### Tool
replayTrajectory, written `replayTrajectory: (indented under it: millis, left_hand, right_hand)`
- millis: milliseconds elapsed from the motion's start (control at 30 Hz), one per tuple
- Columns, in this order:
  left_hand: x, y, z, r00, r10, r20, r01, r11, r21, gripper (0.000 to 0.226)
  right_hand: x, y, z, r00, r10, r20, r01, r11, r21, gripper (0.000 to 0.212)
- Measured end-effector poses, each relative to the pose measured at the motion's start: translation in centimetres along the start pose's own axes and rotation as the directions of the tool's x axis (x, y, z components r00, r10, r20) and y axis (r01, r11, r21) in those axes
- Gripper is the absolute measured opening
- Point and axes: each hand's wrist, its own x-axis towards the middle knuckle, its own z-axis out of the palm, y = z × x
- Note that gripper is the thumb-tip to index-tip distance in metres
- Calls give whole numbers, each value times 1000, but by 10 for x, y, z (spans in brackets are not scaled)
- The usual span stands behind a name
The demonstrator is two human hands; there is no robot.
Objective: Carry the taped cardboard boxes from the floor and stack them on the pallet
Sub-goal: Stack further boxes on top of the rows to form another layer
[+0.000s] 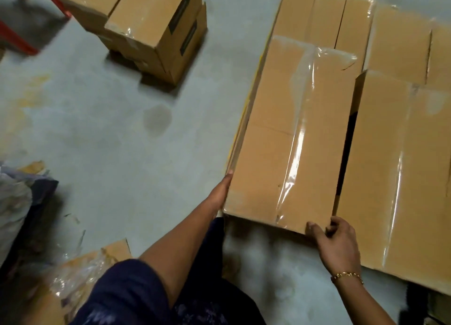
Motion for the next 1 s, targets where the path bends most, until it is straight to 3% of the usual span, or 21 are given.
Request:
replayTrajectory:
  millis: [233,433,667,1000]
  left_hand:
    - [28,-12,-2,992,-5,123,36,968,-250,63]
    - [28,-19,-9,990,14,139,20,971,-239,58]
    - [38,-20,-6,989,-14,150,55,961,-271,84]
    - [34,-9,-4,987,-39,157,84,952,-295,77]
  right_hand:
    - [7,2,3,999,9,-44,-7,998,64,46]
    - [5,7,5,999,1,-40,2,997,82,27]
    - [8,12,11,994,56,-90,-38,982,185,24]
    - [9,10,13,993,8,-117,18,975,223,21]
